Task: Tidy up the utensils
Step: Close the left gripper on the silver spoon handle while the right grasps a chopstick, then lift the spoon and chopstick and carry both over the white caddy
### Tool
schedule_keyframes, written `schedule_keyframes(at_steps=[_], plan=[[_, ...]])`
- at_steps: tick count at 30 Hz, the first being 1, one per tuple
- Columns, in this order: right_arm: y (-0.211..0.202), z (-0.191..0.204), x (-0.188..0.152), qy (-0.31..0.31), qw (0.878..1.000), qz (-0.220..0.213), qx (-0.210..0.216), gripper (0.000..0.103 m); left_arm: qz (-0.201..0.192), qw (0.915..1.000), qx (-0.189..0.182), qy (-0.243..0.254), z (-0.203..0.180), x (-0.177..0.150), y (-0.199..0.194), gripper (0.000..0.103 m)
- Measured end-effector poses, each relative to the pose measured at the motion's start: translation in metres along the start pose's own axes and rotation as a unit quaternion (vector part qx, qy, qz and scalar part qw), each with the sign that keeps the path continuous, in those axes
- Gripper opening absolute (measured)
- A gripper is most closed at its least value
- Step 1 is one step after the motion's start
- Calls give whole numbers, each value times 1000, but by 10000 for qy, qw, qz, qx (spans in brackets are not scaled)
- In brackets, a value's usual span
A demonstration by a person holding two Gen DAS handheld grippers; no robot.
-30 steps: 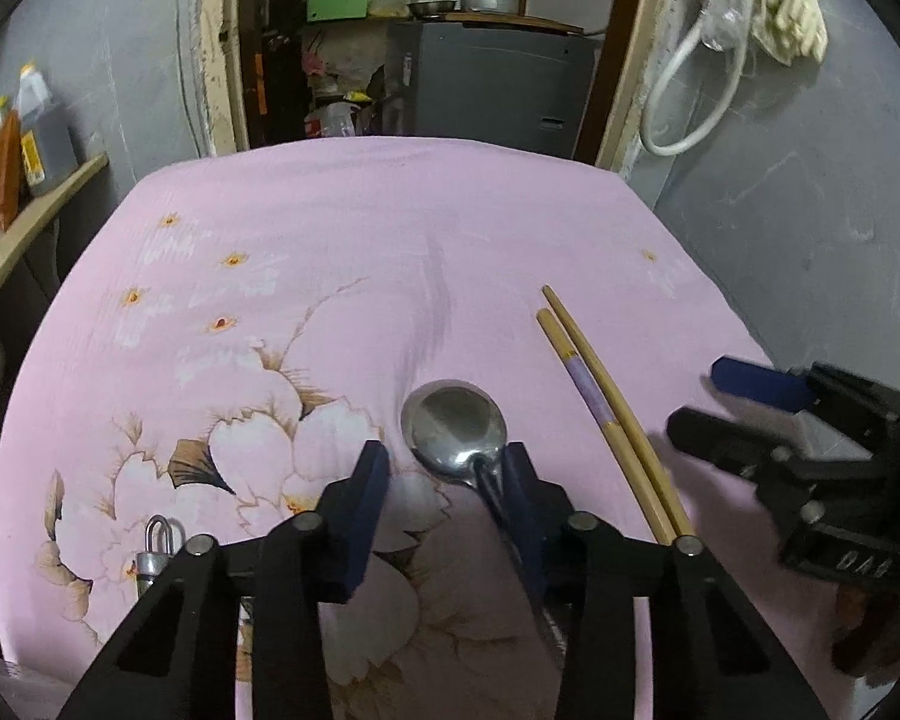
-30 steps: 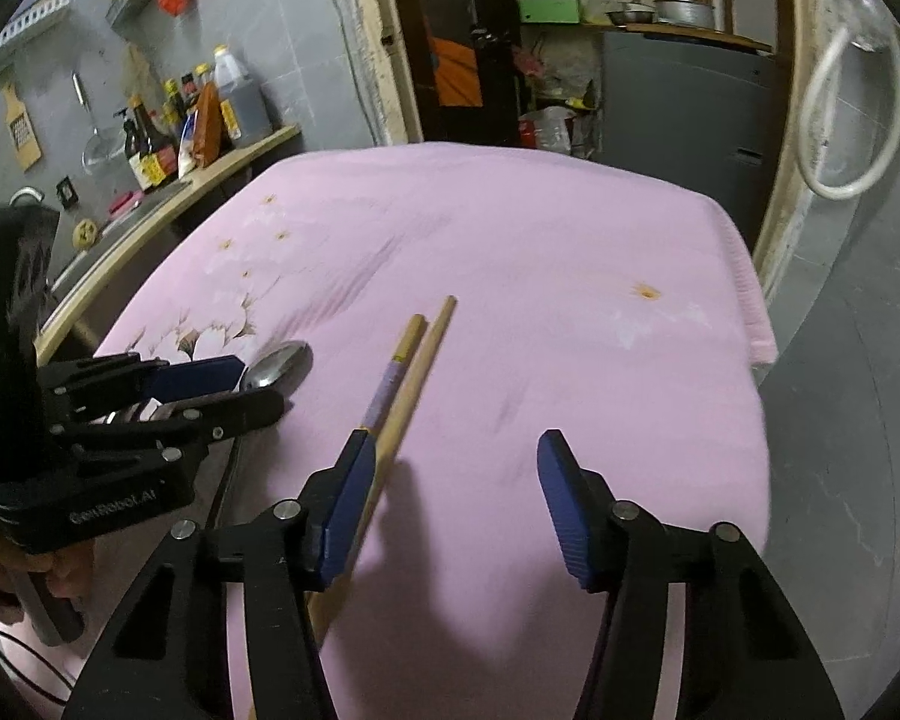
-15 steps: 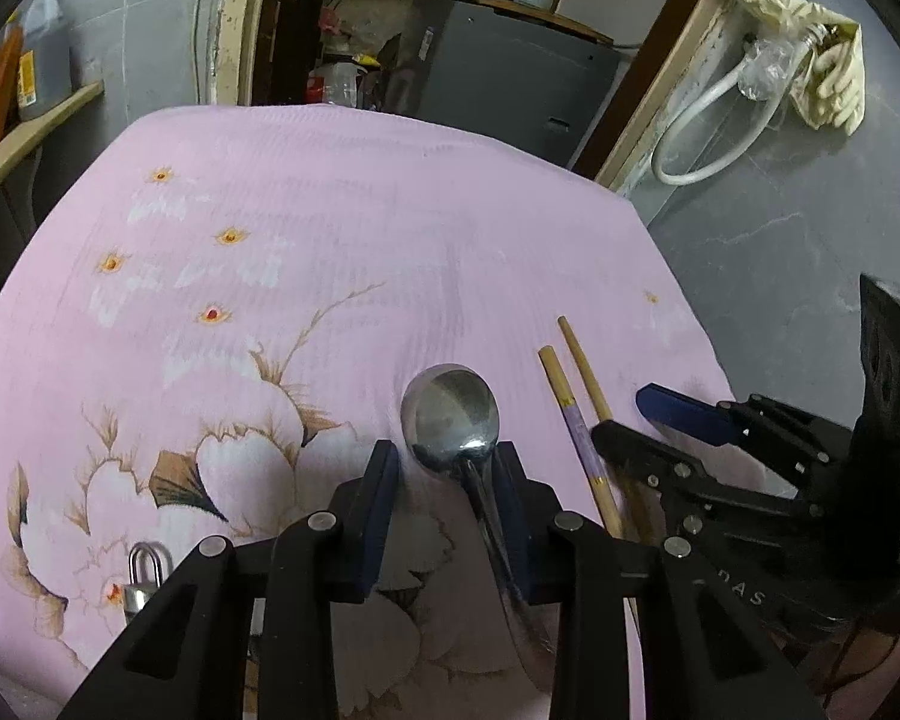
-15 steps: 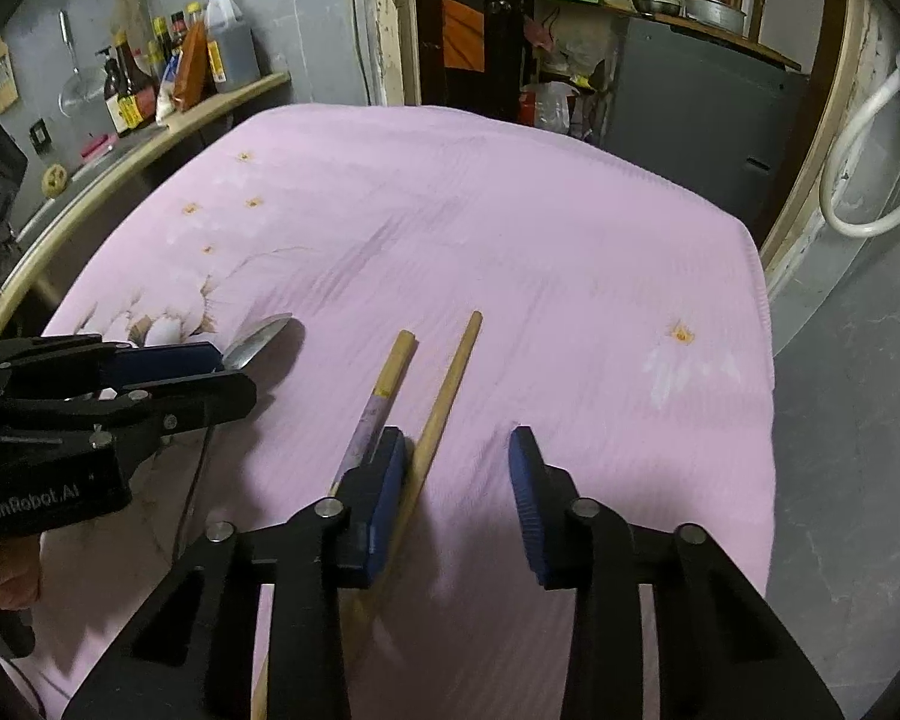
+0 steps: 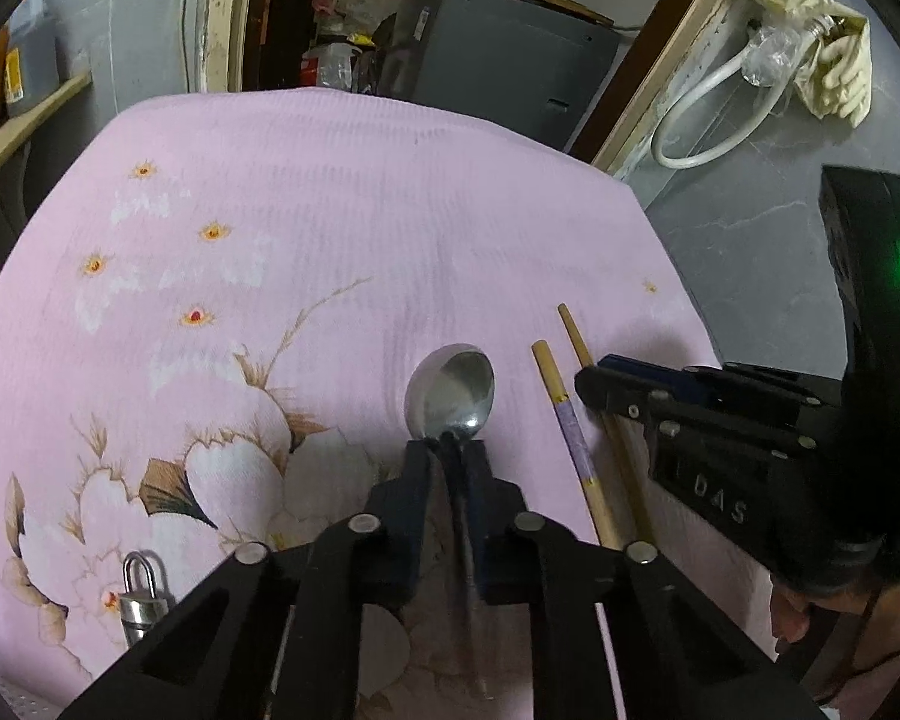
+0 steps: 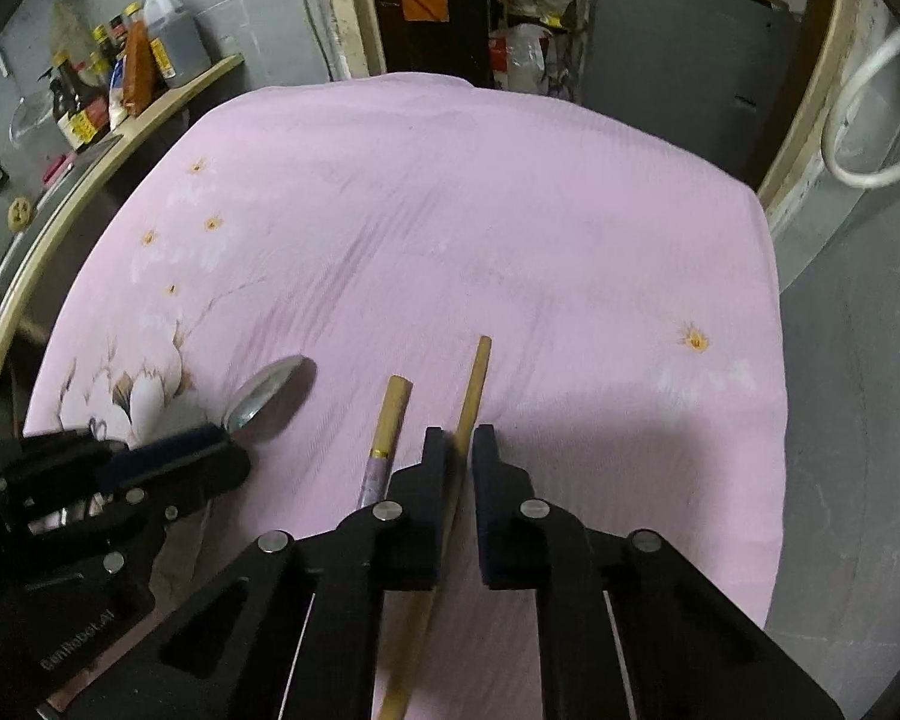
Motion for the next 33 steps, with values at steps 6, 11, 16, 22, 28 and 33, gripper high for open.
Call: schedule_keyframes(at_steps=[6,11,16,22,28,33], plan=[[-13,-19,-7,1033,9935,-175,453,6,68,9999,-68,56,-3,-2,-4,7],[-46,-22,-9,1328,9874,-628,592,5,-90,9998,-130,-109,0,1,-19,4],[-68,-21,-13,1212,9872,-842,602,5,-336,9991,-244,-111,-3,6,-40,3],[-81,-28,-12,1379,9836,-980,624,5,-441,9986,-289,-77,-2,8,-59,3],[-122,-24,-15,1325,9756,-1635,623,4,-855,9957,-339,-53,-2,18,-87,3],[-168,-10,-10,1159,9665,-2206,612,4,-1240,9904,-556,-245,-2,28,-117,3]])
Point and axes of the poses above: each gripper's, at about its wrist camera, not at the fingertips, and y roughly the way its jaws point, z to its left, x to its top, the point moved 5 cm from there along y, roughly the way its jaws point, and after that the axes turned 15 degrees about -z, right-handed, at the moved point
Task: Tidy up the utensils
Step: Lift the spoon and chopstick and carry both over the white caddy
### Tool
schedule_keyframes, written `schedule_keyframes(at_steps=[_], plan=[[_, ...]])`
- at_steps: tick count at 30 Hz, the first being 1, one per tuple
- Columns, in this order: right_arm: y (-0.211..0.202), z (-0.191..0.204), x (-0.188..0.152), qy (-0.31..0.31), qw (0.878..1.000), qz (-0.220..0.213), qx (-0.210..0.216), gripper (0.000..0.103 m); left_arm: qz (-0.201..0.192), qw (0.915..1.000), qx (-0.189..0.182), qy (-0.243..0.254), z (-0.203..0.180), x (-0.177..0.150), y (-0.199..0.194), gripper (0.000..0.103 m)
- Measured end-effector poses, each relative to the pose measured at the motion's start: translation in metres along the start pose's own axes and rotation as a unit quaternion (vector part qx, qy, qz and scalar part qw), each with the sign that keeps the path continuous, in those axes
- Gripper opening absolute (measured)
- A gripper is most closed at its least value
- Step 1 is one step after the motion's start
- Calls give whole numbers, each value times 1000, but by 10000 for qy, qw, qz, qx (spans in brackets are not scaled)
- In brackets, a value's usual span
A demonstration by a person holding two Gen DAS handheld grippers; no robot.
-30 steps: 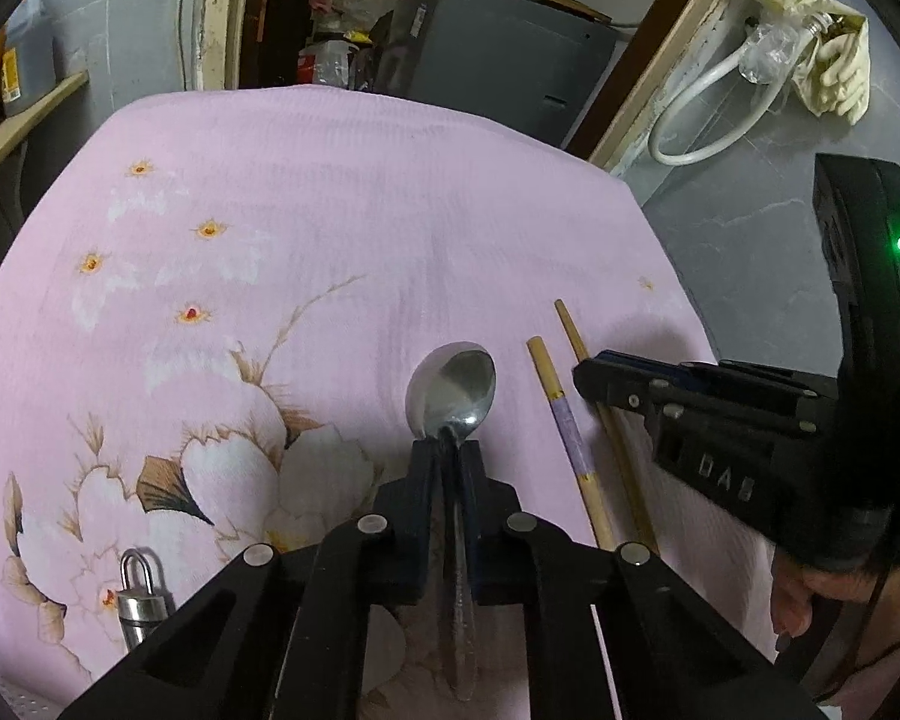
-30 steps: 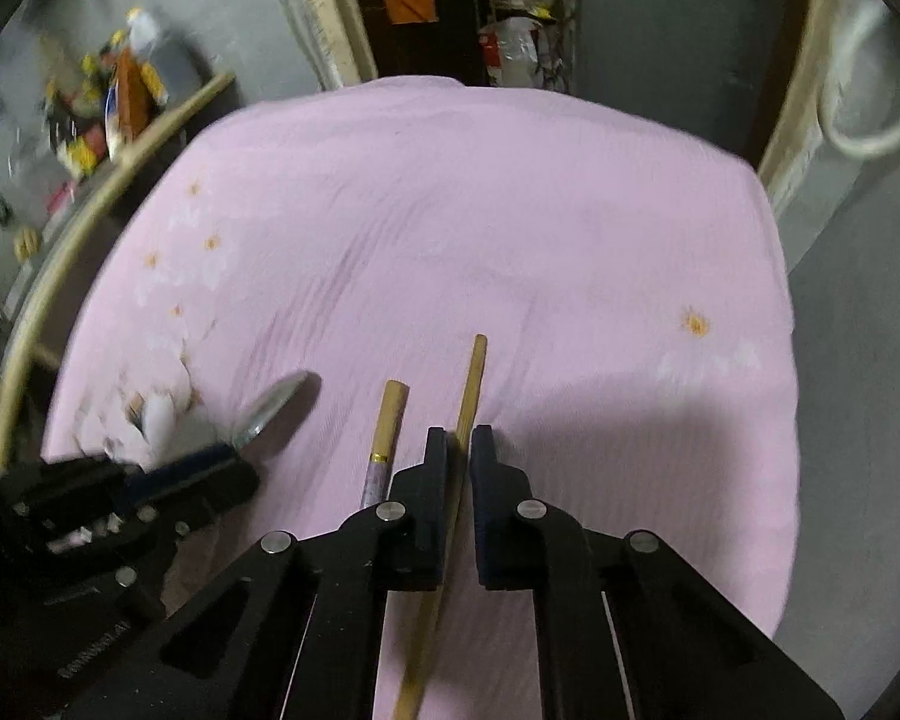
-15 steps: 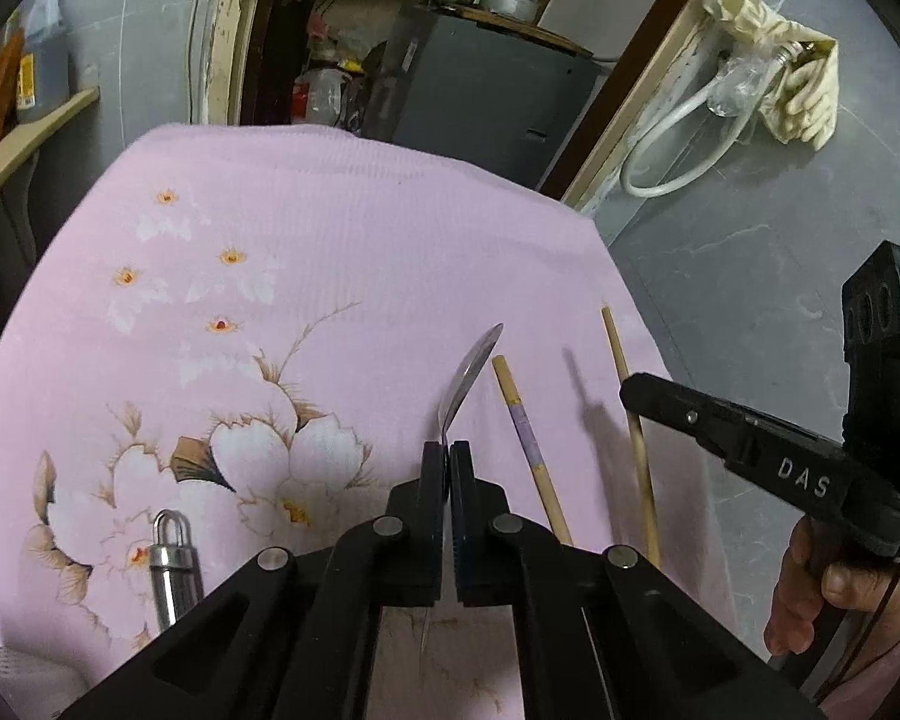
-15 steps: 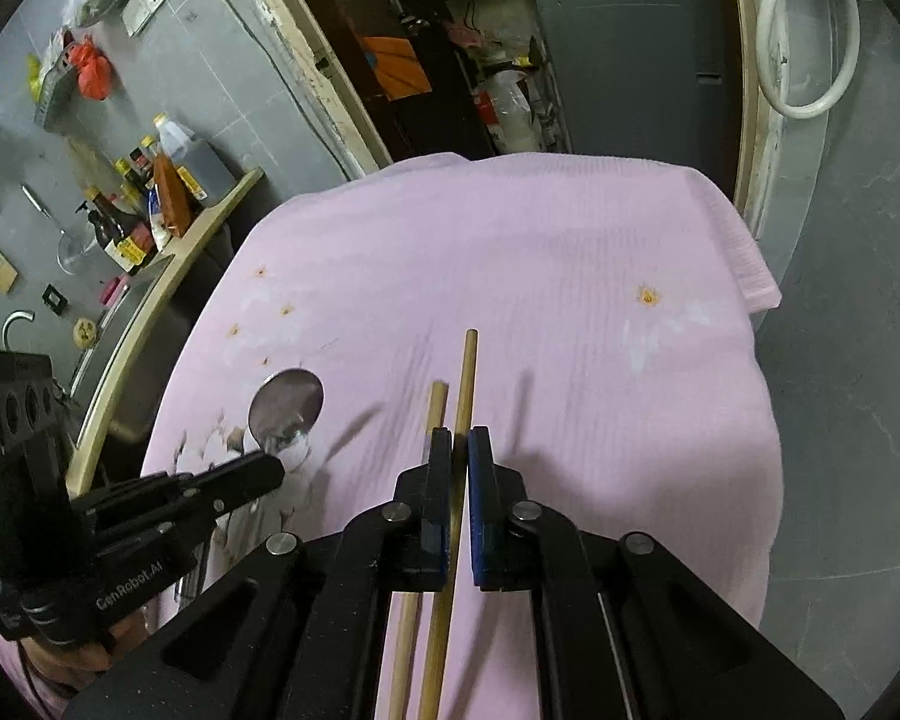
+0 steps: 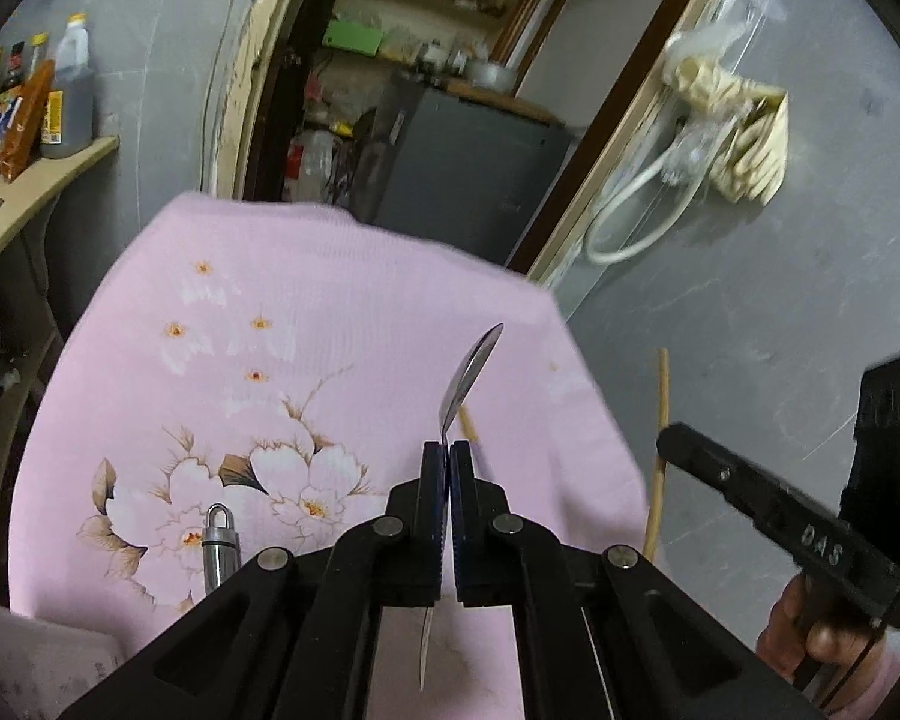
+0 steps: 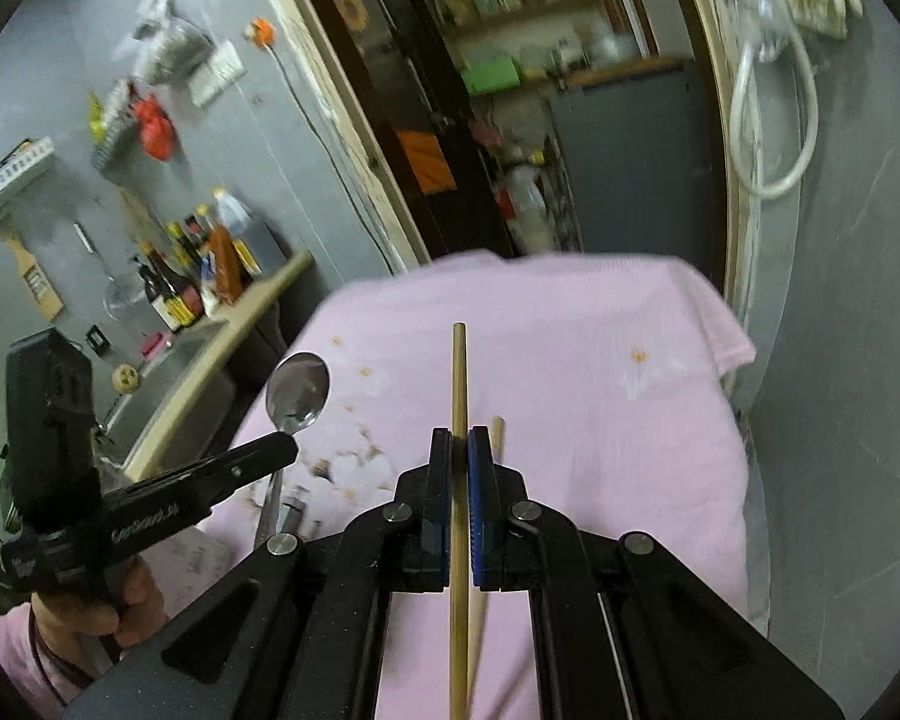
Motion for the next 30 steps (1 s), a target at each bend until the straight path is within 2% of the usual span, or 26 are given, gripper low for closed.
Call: schedule_keyframes(at_steps=[7,14,22,30], plan=[[-39,50,38,-87,9971,-702,282,4,-548,9976,-383,-181,-8,32,-53,3],[-63,121,71,-285,9895,-1255,655,4,-1028,9927,-585,-219,7,63,-114,3],[-93,203,95,-612,9809,-1542,1015,4,-1642,9816,-710,-664,54,90,-169,3],[-116,270,96,-893,9728,-1680,1321,3,-2091,9748,-529,-577,91,93,-205,3]])
Point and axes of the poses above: each gripper's, at about its wrist camera, not at the fingertips, and y roughly the way its jaws point, z to its left, x to its top, the point moved 5 cm from there along y, roughly the way its jaws point, and after that the axes turned 15 degrees about -z, right-handed, at the moved point
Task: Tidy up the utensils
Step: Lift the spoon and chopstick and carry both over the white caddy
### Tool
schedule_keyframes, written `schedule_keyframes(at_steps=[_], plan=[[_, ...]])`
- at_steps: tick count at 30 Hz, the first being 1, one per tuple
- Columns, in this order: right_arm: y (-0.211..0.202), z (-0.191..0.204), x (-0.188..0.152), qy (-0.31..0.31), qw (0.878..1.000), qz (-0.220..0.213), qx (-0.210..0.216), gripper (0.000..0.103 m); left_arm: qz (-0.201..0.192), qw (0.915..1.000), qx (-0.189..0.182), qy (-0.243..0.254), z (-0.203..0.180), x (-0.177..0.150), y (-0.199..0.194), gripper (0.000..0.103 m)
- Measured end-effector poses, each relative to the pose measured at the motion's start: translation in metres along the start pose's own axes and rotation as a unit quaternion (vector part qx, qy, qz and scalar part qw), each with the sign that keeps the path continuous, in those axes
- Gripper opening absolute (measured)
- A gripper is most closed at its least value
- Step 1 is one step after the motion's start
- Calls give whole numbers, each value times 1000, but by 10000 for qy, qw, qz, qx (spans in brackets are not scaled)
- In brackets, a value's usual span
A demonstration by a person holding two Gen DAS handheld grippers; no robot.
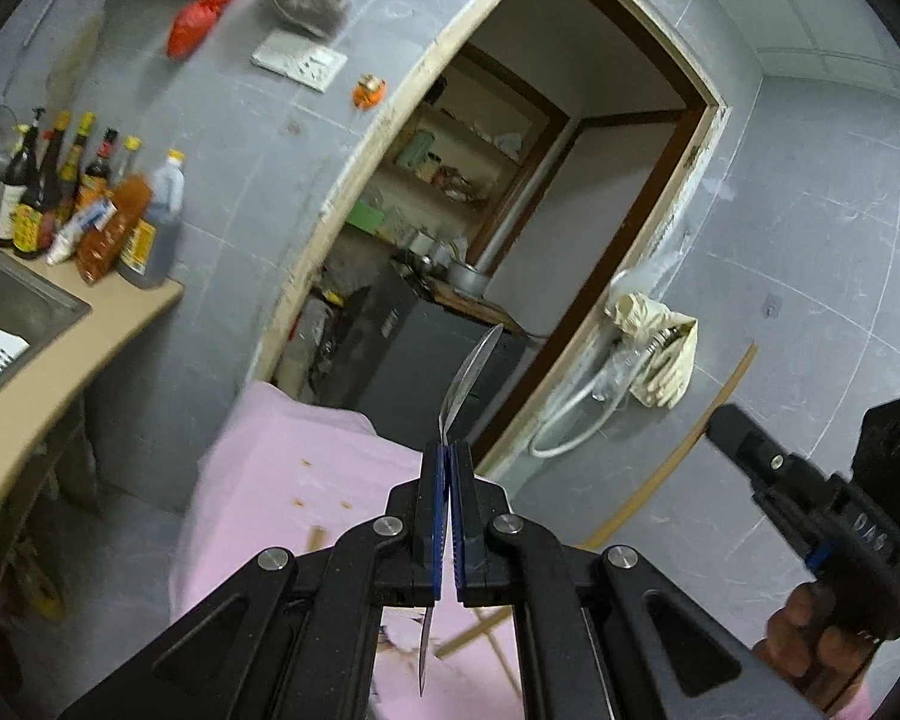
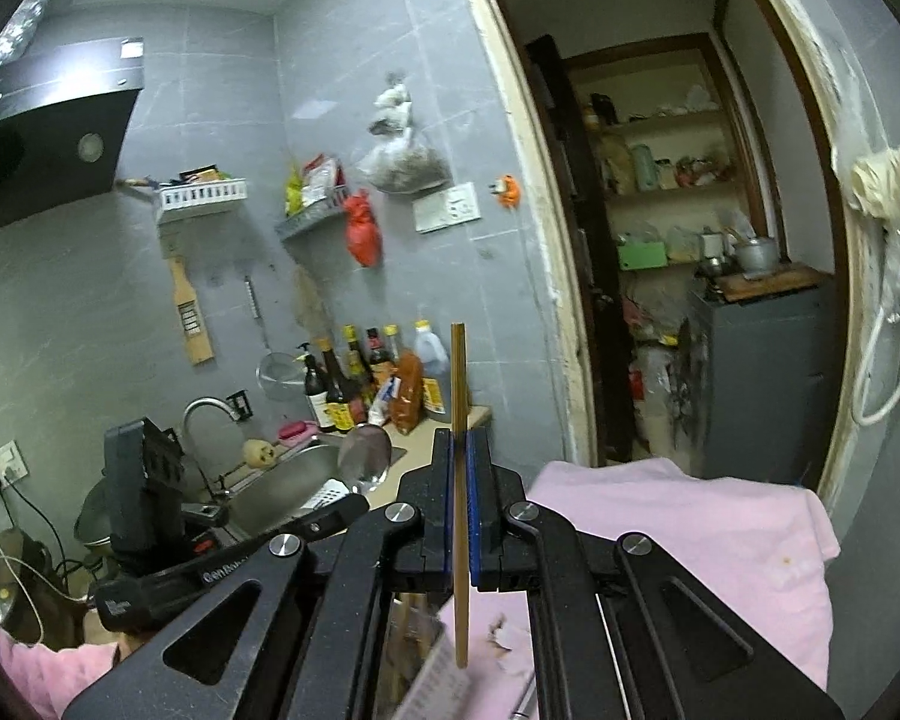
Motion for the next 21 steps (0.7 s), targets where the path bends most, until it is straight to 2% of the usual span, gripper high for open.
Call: schedule_keyframes(at_steps=[6,10,16,21], plan=[[2,37,-4,-180,9998,62,-1,0,-176,9997,95,108,15,6,-20,3],[9,52,-19,-211,9996,184,57,0,-125,9998,131,29,28,2,-25,3],[13,43,-40,-73,9988,454,-149,0,-12,9998,154,-88,41,-6,-24,3],[21,14,-73,196,9932,1002,-567,2,53,9997,142,-181,43,-12,-18,3]])
Point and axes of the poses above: each gripper's, at about its wrist camera, not at the fingertips, and y roughly the way its jaws point, z to its left, x to its top, the point moved 5 cm from there along y, roughly the way its jaws point, and after that the axes turned 15 degrees about -z, right-handed, at the moved point
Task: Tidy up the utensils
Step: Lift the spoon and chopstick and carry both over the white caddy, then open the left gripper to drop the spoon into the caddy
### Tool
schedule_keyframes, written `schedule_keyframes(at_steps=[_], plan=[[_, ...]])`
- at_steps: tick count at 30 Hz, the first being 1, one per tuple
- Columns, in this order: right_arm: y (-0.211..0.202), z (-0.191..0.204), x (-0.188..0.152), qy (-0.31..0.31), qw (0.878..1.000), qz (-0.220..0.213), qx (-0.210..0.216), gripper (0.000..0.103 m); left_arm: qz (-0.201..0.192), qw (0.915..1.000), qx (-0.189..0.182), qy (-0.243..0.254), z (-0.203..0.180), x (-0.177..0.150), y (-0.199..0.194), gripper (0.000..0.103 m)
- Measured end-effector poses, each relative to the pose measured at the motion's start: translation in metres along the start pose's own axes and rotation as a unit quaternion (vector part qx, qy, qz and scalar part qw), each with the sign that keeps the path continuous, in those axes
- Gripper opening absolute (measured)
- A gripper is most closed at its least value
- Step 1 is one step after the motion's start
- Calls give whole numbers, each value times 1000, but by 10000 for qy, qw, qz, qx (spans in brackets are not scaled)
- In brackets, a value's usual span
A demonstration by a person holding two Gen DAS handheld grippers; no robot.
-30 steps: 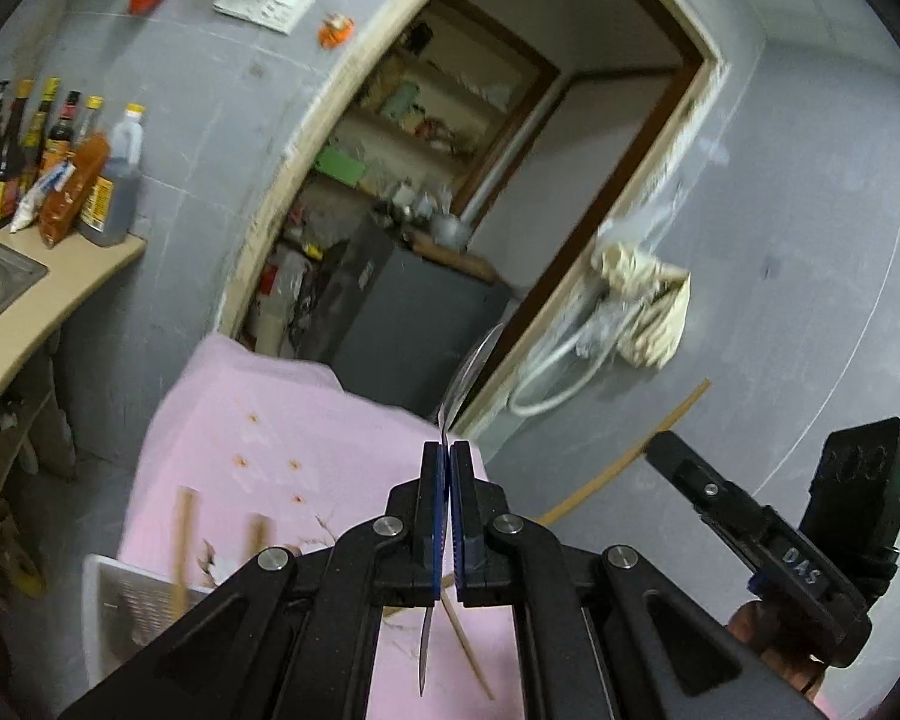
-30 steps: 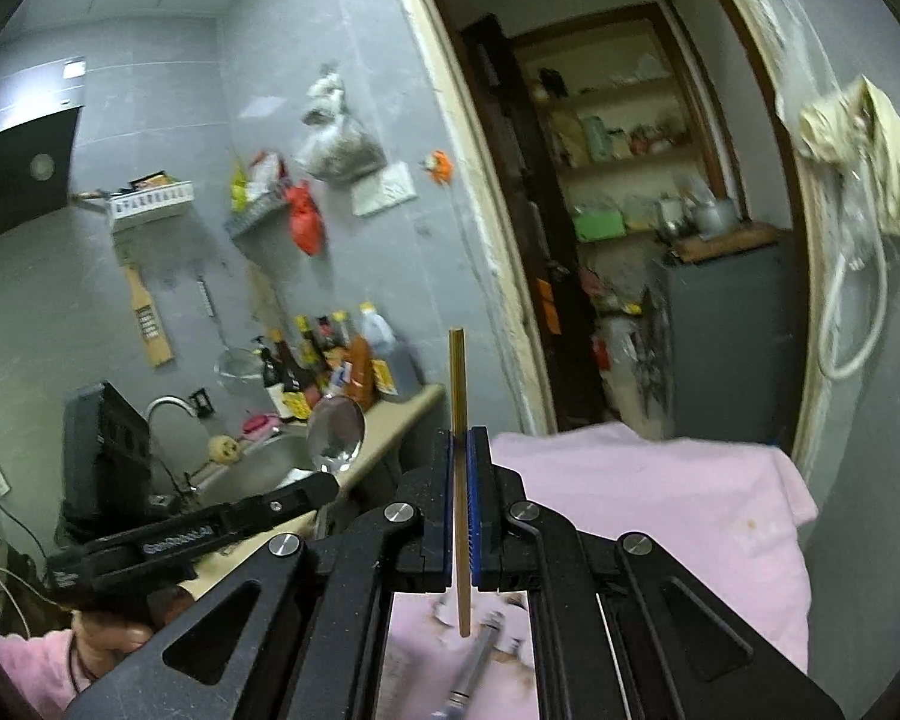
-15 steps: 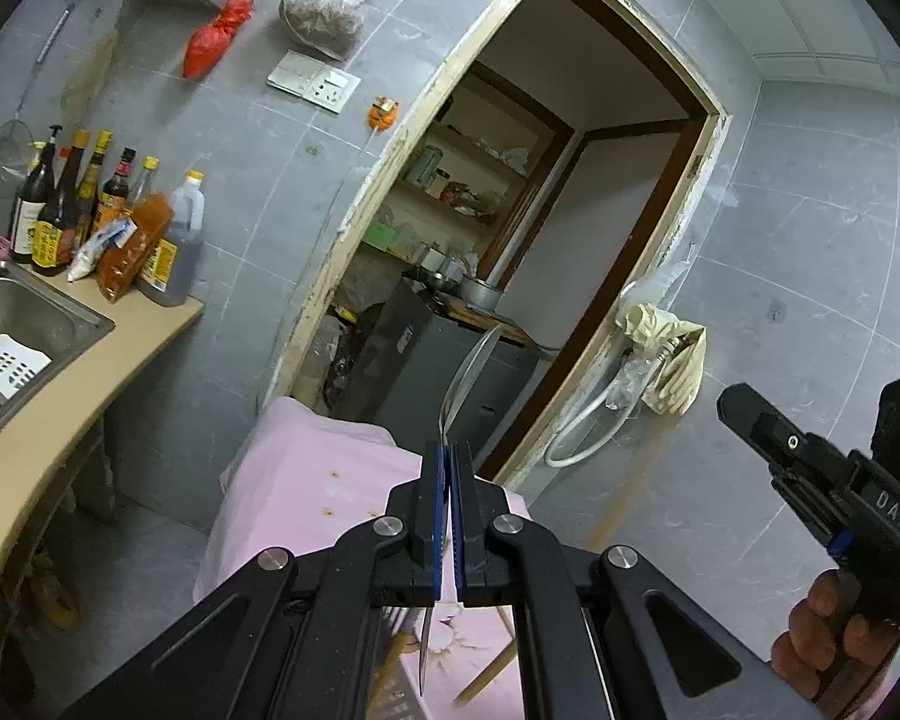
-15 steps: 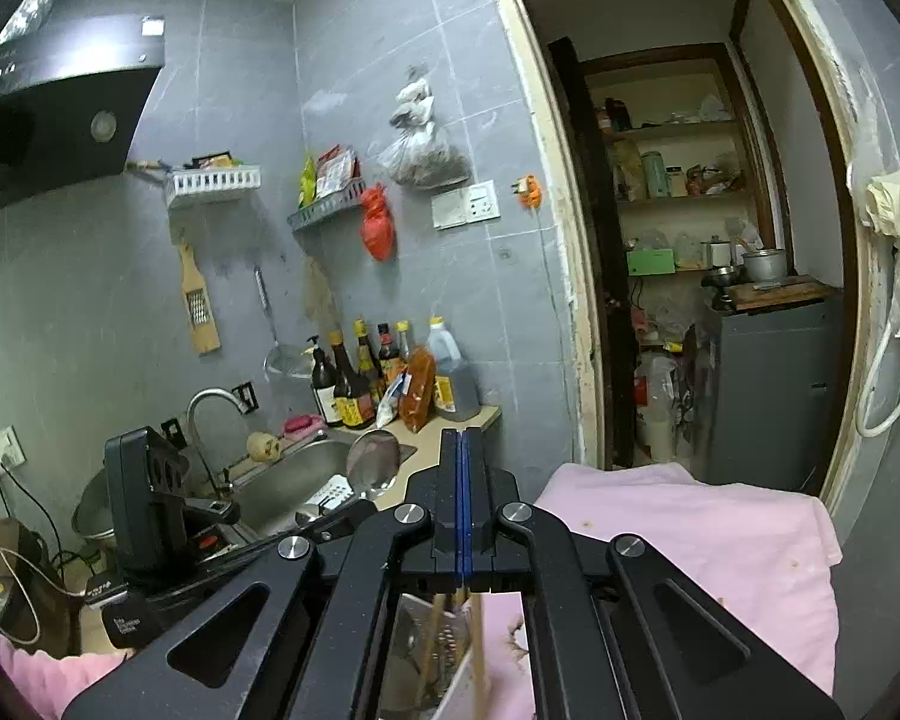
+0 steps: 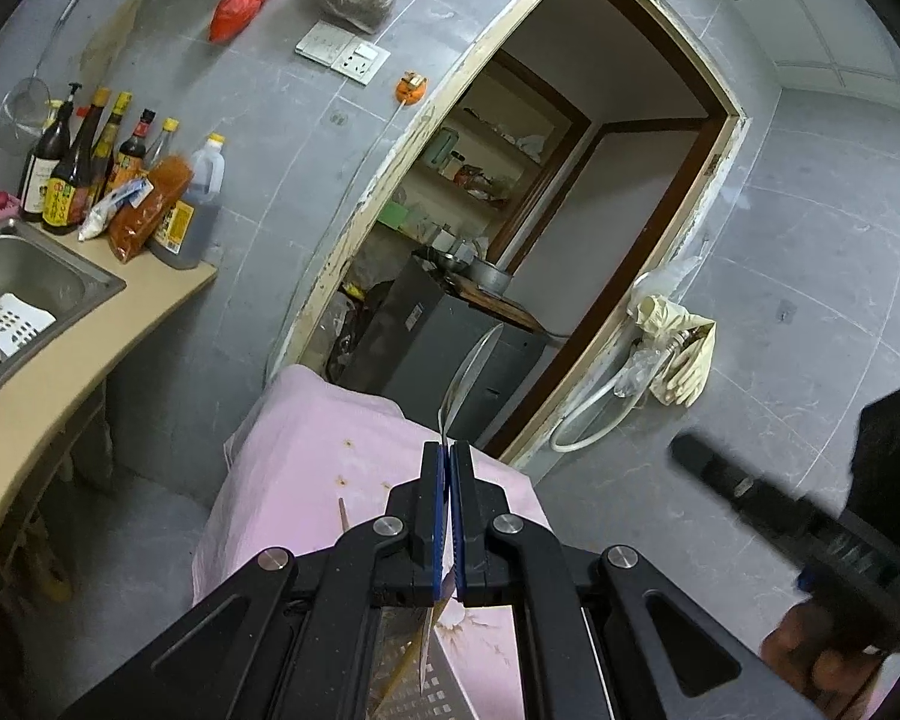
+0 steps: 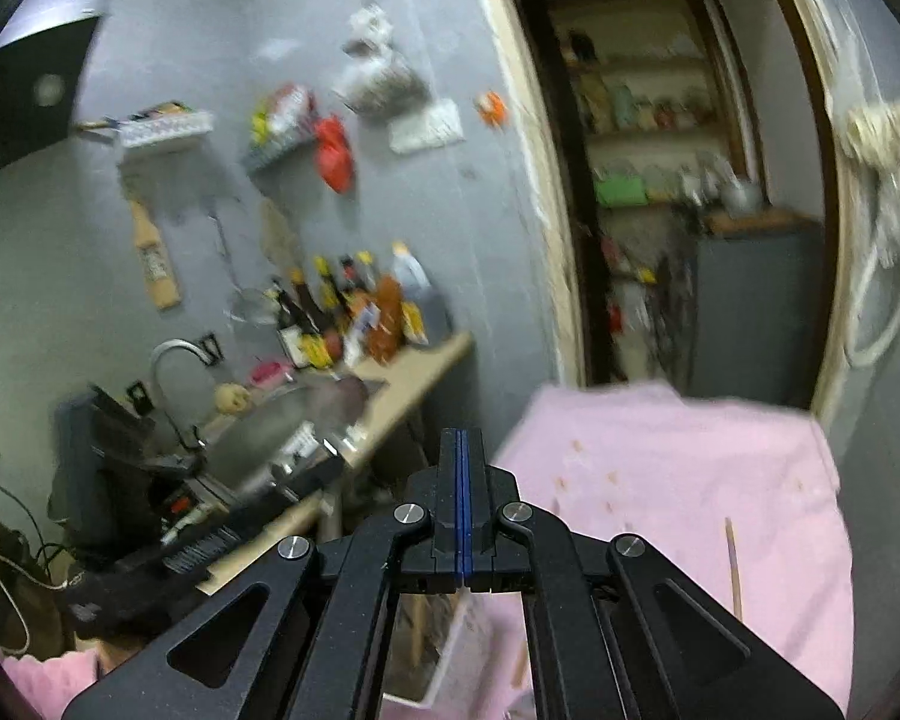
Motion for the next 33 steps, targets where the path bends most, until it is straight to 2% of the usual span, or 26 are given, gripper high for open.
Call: schedule_keyframes(at_steps=[2,4,8,11,16,19,21,23,25,27,28,30,33], plan=[[18,-21,-25,160,9987,473,-108,10,14,10000,-1,-9,-1,-3,3,3],[37,-39,-50,327,9957,857,-133,32,50,10000,28,15,0,-8,7,3],[98,-79,-112,811,9782,1911,20,33,149,9997,198,70,5,-22,10,3],[142,-98,-148,772,9680,2385,116,33,234,9990,359,98,10,-34,9,3],[196,-107,-182,581,9572,2833,112,30,279,9976,606,175,12,-44,2,3],[213,-100,-195,288,9502,3104,30,30,347,9966,726,152,14,-49,0,3],[215,-95,-202,192,9444,3281,17,26,376,9959,804,180,15,-52,-2,3],[216,-93,-203,-46,9453,3262,-59,21,431,9949,893,181,16,-54,-3,3],[217,-87,-201,-229,9444,3278,-99,8,483,9942,934,209,17,-56,-5,3],[214,-80,-202,-442,9435,3282,-71,8,526,9942,901,268,14,-57,-7,9],[212,-79,-201,-358,9431,3306,-23,7,541,9942,880,299,12,-57,-7,16],[209,-80,-191,141,9473,3198,108,6,579,9945,796,352,8,-57,-9,23],[180,-83,-155,447,9644,2604,119,5,623,9943,744,434,2,-57,-14,27]])
Point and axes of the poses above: each gripper's, at about its wrist camera, not at the fingertips, and y roughly the way its jaws point, z to its left, x to its top, the point moved 5 cm from there along y, roughly the way its jaws point, and after that the axes turned 15 degrees about -z, right-handed, at the moved point
